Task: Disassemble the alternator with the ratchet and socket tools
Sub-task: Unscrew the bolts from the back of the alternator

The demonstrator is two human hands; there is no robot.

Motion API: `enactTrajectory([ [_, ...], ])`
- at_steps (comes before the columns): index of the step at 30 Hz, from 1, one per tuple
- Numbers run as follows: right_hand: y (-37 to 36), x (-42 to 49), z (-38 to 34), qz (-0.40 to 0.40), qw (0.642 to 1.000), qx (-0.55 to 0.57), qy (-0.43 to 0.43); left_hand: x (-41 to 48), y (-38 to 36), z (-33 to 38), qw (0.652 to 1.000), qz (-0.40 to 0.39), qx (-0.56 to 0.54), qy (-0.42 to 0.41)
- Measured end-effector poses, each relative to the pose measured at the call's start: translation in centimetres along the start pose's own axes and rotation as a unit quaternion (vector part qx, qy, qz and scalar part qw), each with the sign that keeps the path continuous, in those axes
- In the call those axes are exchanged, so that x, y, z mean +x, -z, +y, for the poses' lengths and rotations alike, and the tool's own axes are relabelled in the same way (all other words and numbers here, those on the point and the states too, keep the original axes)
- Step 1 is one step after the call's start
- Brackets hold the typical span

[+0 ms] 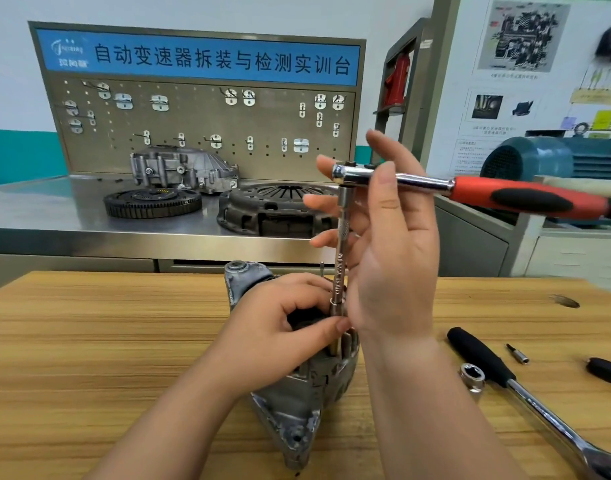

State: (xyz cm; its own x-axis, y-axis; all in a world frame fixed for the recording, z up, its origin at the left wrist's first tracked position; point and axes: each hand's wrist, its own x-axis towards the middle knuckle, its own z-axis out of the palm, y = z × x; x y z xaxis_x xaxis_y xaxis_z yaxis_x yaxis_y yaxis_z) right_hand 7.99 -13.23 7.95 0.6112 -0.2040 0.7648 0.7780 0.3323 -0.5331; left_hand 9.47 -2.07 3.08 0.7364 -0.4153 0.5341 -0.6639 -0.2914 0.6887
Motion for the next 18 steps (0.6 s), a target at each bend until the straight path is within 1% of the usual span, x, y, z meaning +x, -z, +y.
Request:
enactTrajectory([
  [2,0.00,0.07,-0.07,0.001,0.998,-0.045,0.049,0.03,0.03,-0.08,1.000,0.005,0.006,0.002],
  [5,0.07,0.15,-0.05,-0.009,0.980,-0.148,0.135,0.12,-0.31,-0.10,1.000,0.020,0.017,-0.011],
  [7,0.02,0.01,0.06,-0.017,0.976,-0.157,0.150,0.18,-0.48,-0.08,0.999,0.028,0.027,-0.010],
  [9,-0.19,-0.02,-0.01,-0.022,0.981,-0.142,0.128,0.21,-0.57,-0.07,0.999,0.024,0.035,-0.006],
  [11,-0.35,0.02,-0.17,-0.024,0.995,-0.066,0.065,0.16,-0.61,0.00,0.999,0.023,0.036,-0.001],
  [14,-0.14,0.11,-0.28,-0.016,0.999,0.037,-0.011,0.05,-0.52,0.14,1.000,0.016,0.026,-0.003],
  [16,0.04,0.19,-0.28,-0.005,0.996,0.067,-0.053,0.03,-0.37,0.21,1.000,0.003,0.018,-0.013],
  [18,0.15,0.18,-0.15,0.006,0.995,0.065,-0.069,0.02,-0.20,0.17,1.000,-0.004,0.016,-0.012],
])
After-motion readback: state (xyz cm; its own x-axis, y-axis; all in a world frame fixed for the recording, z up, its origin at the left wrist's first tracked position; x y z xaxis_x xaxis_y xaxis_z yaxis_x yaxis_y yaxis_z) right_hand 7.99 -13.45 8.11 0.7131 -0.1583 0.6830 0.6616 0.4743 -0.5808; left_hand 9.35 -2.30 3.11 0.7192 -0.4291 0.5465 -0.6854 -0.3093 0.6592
